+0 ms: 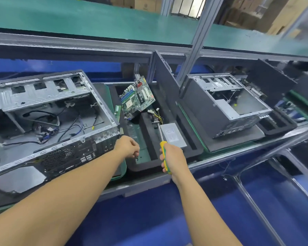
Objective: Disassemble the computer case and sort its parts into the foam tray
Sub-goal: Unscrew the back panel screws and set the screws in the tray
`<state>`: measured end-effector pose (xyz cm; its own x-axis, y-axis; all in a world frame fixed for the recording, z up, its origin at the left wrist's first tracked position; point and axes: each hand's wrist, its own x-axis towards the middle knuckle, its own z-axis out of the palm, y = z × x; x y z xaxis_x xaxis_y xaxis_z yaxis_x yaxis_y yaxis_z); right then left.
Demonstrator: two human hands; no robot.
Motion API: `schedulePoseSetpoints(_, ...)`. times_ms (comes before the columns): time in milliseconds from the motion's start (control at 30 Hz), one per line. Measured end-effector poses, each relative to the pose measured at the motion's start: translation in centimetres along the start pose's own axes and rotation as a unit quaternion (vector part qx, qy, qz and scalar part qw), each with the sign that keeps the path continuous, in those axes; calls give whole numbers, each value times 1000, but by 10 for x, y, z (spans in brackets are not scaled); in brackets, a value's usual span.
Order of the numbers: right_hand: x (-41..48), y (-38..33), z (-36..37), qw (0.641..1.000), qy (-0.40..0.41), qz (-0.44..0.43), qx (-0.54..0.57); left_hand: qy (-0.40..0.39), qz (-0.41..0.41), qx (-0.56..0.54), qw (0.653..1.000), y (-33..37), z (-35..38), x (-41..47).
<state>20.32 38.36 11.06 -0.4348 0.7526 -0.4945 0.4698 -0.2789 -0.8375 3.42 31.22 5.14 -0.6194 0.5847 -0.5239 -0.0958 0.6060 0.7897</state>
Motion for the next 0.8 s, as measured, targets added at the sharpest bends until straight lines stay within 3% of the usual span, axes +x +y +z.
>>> schedulePoseSetpoints(133, 7, 7, -16, 1000, 20, -4, -11, 1, 22, 104, 994, 15, 14, 16)
schedulePoseSetpoints(233, 8, 8, -18, 1000, 19, -3, -6, 21, 61, 227, 972, 21, 14, 15)
schedulePoseSetpoints(300, 6, 4, -13, 1000, 12, -7, 5, 10, 85, 231, 969, 30, 10, 11)
schedulePoseSetpoints(400, 2, -8, 1, 998, -20, -5, 53, -1, 165, 151, 975, 55, -9, -5)
schedulePoseSetpoints(500, -5, -22, 20, 991, -61, 8, 116, 33, 296, 216, 930, 79, -50, -29)
schedulePoseSetpoints(567, -10, -26, 32, 988, -83, -10, 130, 40, 339, 278, 898, 85, -84, -44)
schedulePoseSetpoints(667, -19, -25, 55, 980, -124, -35, 149, 14, 292, 306, 906, 67, -152, -60)
schedulePoseSetpoints(800, -30, -13, 87, 970, -166, -59, 170, -17, 103, 375, 921, 2, -231, -76)
